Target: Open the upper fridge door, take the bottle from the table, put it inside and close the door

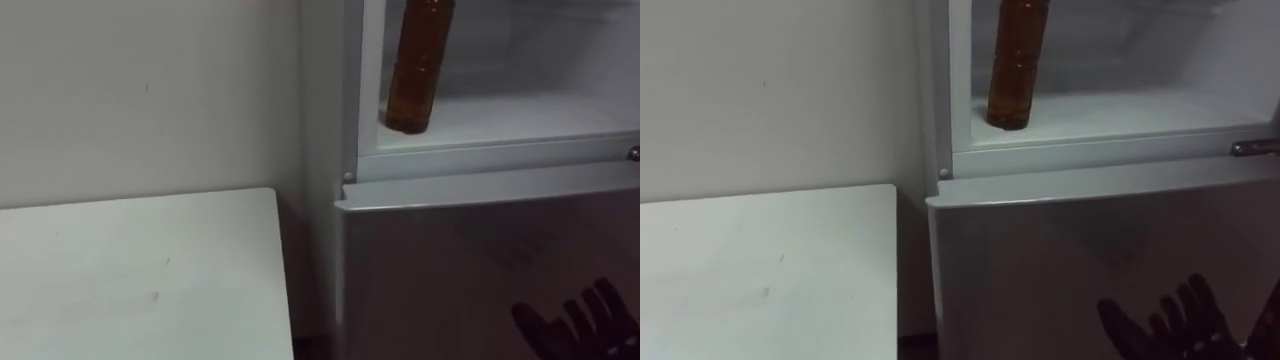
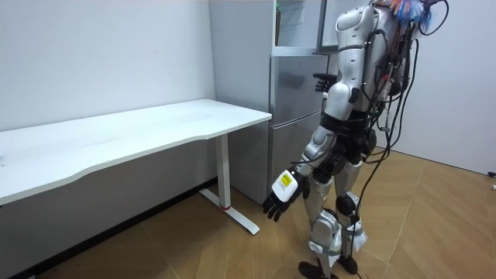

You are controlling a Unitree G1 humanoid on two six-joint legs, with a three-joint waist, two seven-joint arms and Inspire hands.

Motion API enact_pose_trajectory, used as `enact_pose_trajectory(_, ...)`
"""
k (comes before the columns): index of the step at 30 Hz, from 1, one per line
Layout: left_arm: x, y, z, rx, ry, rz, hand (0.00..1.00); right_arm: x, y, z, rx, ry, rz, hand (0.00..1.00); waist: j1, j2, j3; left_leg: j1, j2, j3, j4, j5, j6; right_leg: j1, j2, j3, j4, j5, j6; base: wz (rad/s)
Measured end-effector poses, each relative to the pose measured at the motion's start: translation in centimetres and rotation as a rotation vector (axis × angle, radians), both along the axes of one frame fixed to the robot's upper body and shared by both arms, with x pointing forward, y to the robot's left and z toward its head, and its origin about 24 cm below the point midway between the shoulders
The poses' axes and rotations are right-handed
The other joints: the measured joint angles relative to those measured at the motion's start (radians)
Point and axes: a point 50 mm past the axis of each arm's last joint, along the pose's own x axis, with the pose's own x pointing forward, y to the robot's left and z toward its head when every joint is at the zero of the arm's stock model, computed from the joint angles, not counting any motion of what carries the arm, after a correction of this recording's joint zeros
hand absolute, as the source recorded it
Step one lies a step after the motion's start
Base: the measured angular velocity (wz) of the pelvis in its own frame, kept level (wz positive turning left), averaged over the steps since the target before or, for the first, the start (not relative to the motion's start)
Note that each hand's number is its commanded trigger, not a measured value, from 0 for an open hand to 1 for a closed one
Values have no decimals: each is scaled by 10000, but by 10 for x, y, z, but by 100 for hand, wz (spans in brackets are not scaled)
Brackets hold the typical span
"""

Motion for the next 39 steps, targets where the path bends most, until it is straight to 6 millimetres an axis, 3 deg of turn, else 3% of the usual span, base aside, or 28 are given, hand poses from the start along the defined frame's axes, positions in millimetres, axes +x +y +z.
enact_pose_trajectory(8, 9, -1, 1, -287, -686, 757, 0, -34, -13, -63, 394, 3110, -1267, 0, -255, 52, -32, -1, -3, -42, -3, -38, -15, -8, 2, -1, -27, -27, -2, -1)
enact_pose_trajectory(12, 11, -2, 1, -416, -846, 848, 0, -61, -15, -97, 357, 5059, -1983, 0, -272, 22, -44, -4, -15, -50, -14, -38, -15, -8, -3, -17, -37, -28, 1, 1)
enact_pose_trajectory(18, 12, -3, 2, -564, -1086, 788, 0, -91, -16, -121, 232, 6735, -2401, 0, -408, 12, -52, 36, -16, -50, -21, -38, -14, 23, -11, -35, -12, -35, 4, 0)
enact_pose_trajectory(30, 2, 3, 3, -508, -970, 1282, 0, -138, -29, -145, 1001, 8620, -4040, 0, -724, -120, -45, 54, -26, -76, -25, -40, -10, 42, -6, -3, -3, -42, 10, 1)
enact_pose_trajectory(39, -11, 15, 6, -160, -858, 2022, 0, -153, -54, -138, 2834, 8017, -7262, 0, -800, -238, -32, 68, -24, -51, -27, -42, -10, 28, -7, 16, 18, -50, 11, 0)
